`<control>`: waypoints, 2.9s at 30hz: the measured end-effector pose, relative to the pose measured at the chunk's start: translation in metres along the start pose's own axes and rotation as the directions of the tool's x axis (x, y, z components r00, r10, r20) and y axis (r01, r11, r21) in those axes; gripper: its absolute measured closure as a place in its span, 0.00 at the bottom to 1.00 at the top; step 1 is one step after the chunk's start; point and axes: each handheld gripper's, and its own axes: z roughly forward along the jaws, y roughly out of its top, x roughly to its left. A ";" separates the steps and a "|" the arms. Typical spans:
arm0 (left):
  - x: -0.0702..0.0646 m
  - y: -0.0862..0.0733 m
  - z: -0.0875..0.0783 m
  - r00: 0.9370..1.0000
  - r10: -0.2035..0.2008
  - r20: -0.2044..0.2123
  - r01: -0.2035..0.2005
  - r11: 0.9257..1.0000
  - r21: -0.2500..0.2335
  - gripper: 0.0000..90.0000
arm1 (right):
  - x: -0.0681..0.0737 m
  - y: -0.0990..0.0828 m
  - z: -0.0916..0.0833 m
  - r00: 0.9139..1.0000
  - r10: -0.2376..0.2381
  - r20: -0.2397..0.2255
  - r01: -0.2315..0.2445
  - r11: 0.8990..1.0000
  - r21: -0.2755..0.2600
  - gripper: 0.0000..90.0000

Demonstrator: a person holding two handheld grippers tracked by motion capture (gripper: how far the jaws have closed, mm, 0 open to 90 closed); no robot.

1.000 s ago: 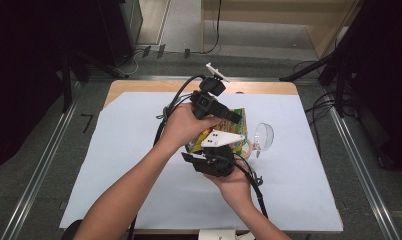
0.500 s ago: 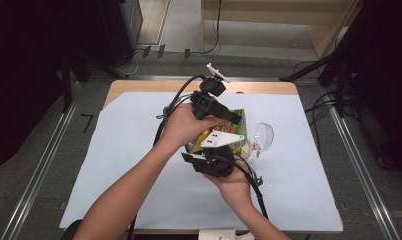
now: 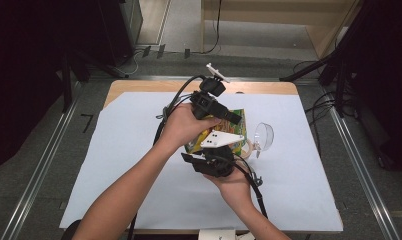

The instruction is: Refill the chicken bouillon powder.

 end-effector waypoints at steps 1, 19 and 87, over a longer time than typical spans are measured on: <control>0.000 0.001 0.000 1.000 0.000 0.000 0.000 1.000 0.002 0.76 | 0.000 0.001 0.000 1.000 0.003 -0.003 -0.003 1.000 -0.001 0.77; -0.003 0.002 0.002 1.000 0.008 -0.014 -0.007 0.999 0.033 0.76 | 0.003 -0.001 0.002 0.999 0.029 -0.017 -0.029 0.999 -0.021 0.77; -0.003 -0.016 -0.003 0.990 0.130 -0.052 -0.125 0.988 0.091 0.92 | 0.009 -0.014 0.014 0.997 0.031 -0.066 -0.030 0.999 0.013 0.62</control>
